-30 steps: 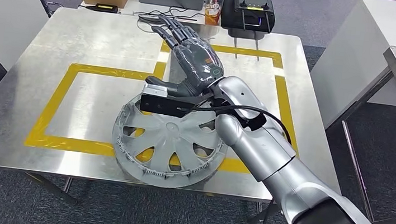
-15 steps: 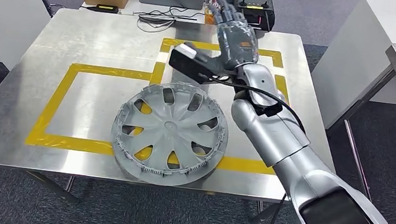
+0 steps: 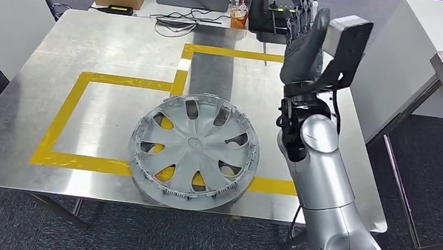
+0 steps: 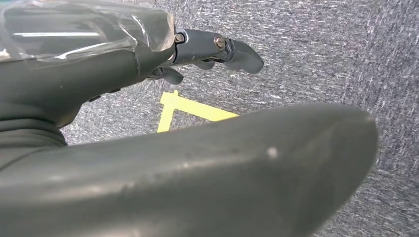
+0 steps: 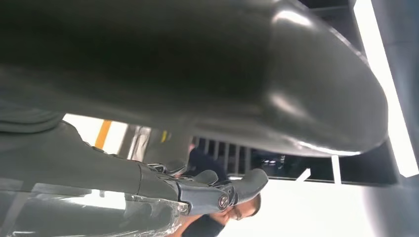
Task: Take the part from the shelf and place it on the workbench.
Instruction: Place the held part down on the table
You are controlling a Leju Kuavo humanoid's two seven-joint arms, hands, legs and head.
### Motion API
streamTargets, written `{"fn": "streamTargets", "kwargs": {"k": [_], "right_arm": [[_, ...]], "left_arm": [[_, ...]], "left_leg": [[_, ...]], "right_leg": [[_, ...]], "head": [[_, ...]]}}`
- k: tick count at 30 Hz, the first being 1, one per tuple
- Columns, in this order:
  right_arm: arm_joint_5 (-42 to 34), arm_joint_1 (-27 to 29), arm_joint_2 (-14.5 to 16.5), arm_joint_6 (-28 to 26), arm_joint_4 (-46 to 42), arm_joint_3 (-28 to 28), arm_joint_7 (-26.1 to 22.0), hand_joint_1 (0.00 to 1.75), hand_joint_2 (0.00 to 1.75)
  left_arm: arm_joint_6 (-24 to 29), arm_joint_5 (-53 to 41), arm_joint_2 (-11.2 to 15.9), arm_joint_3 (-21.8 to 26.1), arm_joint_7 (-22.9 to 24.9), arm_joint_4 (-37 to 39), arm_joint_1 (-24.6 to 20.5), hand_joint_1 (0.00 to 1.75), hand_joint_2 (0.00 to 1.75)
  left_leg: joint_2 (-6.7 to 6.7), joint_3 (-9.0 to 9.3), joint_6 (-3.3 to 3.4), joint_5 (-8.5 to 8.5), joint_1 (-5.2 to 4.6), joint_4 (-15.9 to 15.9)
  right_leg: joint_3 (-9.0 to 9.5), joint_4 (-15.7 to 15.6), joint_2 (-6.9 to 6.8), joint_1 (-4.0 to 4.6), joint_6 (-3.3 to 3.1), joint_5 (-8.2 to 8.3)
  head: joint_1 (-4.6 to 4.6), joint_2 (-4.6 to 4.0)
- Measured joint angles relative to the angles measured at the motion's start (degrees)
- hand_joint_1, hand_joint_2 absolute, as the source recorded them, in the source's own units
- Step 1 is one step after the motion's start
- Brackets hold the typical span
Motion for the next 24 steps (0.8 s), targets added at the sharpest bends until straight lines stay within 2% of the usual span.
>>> {"fn": "streamTargets", "kwargs": {"k": [1,2,4,5,6,7,8,9,11,12,14,16,18,20,21,22,23,24], "right_arm": [[-0.9,0.8,-0.2,0.3,-1.7,-0.5,-0.2,0.00,0.00],[-1.3,1.3,-0.4,0.4,-3.1,-0.9,-0.2,0.00,0.00],[-1.8,2.3,-0.9,0.6,-5.2,-1.6,-0.3,0.00,0.00],[-2.0,2.9,-1.1,0.6,-5.8,-1.8,-0.3,0.00,0.00],[-2.3,3.5,-1.3,0.7,-6.3,-2.0,-0.4,0.00,0.00],[-3.2,4.0,-1.5,1.1,-6.8,-2.2,-0.7,0.00,0.00],[-4.6,4.6,-1.6,1.7,-7.5,-2.4,-1.3,0.00,0.00],[-6.5,5.3,-1.9,2.6,-8.5,-2.6,-2.1,0.00,0.00],[-10.6,7.5,-2.7,4.3,-11.4,-3.0,-4.0,0.00,0.00],[-12.2,9.0,-3.3,4.9,-12.9,-3.3,-4.8,0.00,0.00],[-14.1,12.7,-4.3,5.6,-15.9,-3.7,-6.1,0.00,0.00],[-14.8,16.5,-5.2,5.9,-18.7,-4.0,-7.2,0.00,0.00],[-15.0,20.2,-5.8,6.2,-21.2,-4.1,-8.0,0.00,0.00],[-14.6,23.8,-6.5,6.4,-22.8,-4.1,-8.5,0.00,0.00],[-14.2,25.5,-6.8,6.3,-23.5,-4.1,-8.8,0.00,0.00],[-13.6,27.1,-7.1,6.2,-24.2,-4.1,-9.1,0.00,0.00],[-13.0,28.5,-7.3,6.0,-24.9,-4.1,-9.4,0.00,0.00],[-12.5,29.8,-7.6,5.7,-25.6,-4.1,-9.7,0.00,0.00]], "left_arm": [[0.0,-0.2,-0.1,0.0,-0.1,0.0,0.0,0.00,0.00],[0.0,-0.3,-0.2,0.0,-0.1,0.0,0.0,0.00,0.00],[0.0,-0.4,-0.4,0.0,-0.2,0.0,0.0,0.00,0.00],[0.0,-0.4,-0.4,0.0,-0.2,0.0,0.0,0.00,0.00],[0.0,-0.5,-0.4,0.0,-0.2,0.0,0.0,0.00,0.00],[0.0,-0.7,-0.5,0.0,-0.2,0.0,0.0,0.00,0.00],[-0.1,-1.0,-0.5,0.0,-0.2,0.0,0.0,0.00,0.00],[-0.2,-1.4,-0.6,0.0,-0.2,0.0,0.0,0.00,0.00],[-0.7,-2.1,-0.8,0.0,0.0,0.0,0.0,0.00,0.00],[-0.9,-2.3,-0.8,0.0,0.2,0.0,0.0,0.00,0.00],[-1.2,-2.3,-0.9,0.0,0.5,0.0,0.2,0.00,0.00],[-1.5,-2.3,-1.0,0.0,0.7,0.0,0.5,0.00,0.00],[-1.6,-2.3,-1.1,0.0,0.6,0.0,0.7,0.00,0.00],[-1.8,-2.3,-1.0,0.1,0.4,0.0,0.8,0.00,0.00],[-1.8,-2.3,-1.0,0.1,0.3,0.0,1.0,0.00,0.00],[-1.9,-2.2,-1.0,0.1,0.2,0.0,1.1,0.00,0.00],[-2.1,-2.2,-0.9,0.1,0.1,0.0,1.3,0.00,0.00],[-2.2,-2.2,-0.8,0.1,0.0,0.0,1.4,0.00,0.00]], "left_leg": [[0.01,0.13,0.46,0.19,0.06,-0.3],[0.04,0.24,0.84,0.34,0.12,-0.6],[0.11,0.22,1.27,0.39,-0.04,-0.6],[0.12,0.20,1.34,0.38,-0.12,-0.6],[0.12,0.20,1.38,0.37,-0.17,-0.6],[0.10,0.21,1.38,0.37,-0.20,-0.6],[0.06,0.24,1.36,0.36,-0.21,-0.5],[0.01,0.26,1.29,0.32,-0.22,-0.5],[-0.18,0.21,0.89,0.17,-0.43,-0.1],[-0.26,0.17,0.62,0.15,-0.49,0.0],[-0.38,0.13,0.09,0.24,-0.47,0.0],[-0.33,-0.33,-0.47,-0.80,-0.34,0.9],[-0.12,-2.32,-1.09,-4.20,-0.10,5.9],[0.05,-5.20,-1.58,-7.90,0.09,13.5],[0.10,-5.89,-1.70,-8.63,0.15,15.7],[0.11,-5.49,-1.73,-8.32,0.20,15.6],[0.12,-3.80,-1.69,-6.99,0.25,13.1],[0.11,-1.30,-1.57,-5.33,0.29,9.0]], "right_leg": [[-0.60,1.2,-0.04,-0.02,0.06,-0.71],[-1.82,3.7,-0.05,-0.03,-0.07,-1.96],[-5.58,11.6,-0.07,-0.11,-0.50,-5.25],[-7.29,15.2,-0.07,-0.13,-0.50,-6.42],[-8.11,16.9,-0.07,-0.16,-0.29,-6.77],[-7.72,16.1,-0.08,-0.18,0.08,-6.18],[-6.17,13.1,-0.10,-0.19,0.49,-4.86],[-3.90,8.7,-0.16,-0.18,0.81,-3.25],[-0.15,1.6,-0.30,0.00,0.63,-0.89],[0.69,0.1,-0.35,0.14,0.31,-0.42],[0.93,-0.4,-0.38,0.24,-0.31,-0.11],[1.00,-0.6,-0.40,-0.10,-0.79,0.18],[1.03,-0.8,-0.42,-0.41,-1.16,0.38],[0.89,-0.7,-0.45,-0.40,-1.28,0.43],[0.81,-0.7,-0.47,-0.39,-1.28,0.44],[0.77,-0.7,-0.48,-0.39,-1.28,0.45],[0.77,-0.6,-0.48,-0.39,-1.26,0.47],[0.79,-0.6,-0.47,-0.38,-1.21,0.49]], "head": [[0.05,0.00],[0.11,0.00],[0.20,0.00],[0.20,0.00],[0.20,0.00],[0.20,0.00],[0.20,0.00],[0.21,0.00],[0.14,0.00],[0.12,0.00],[0.12,0.00],[-0.02,0.00],[-0.32,0.00],[-0.47,0.00],[-0.47,0.00],[-0.48,0.00],[-0.48,0.00],[-0.48,0.00]]}}
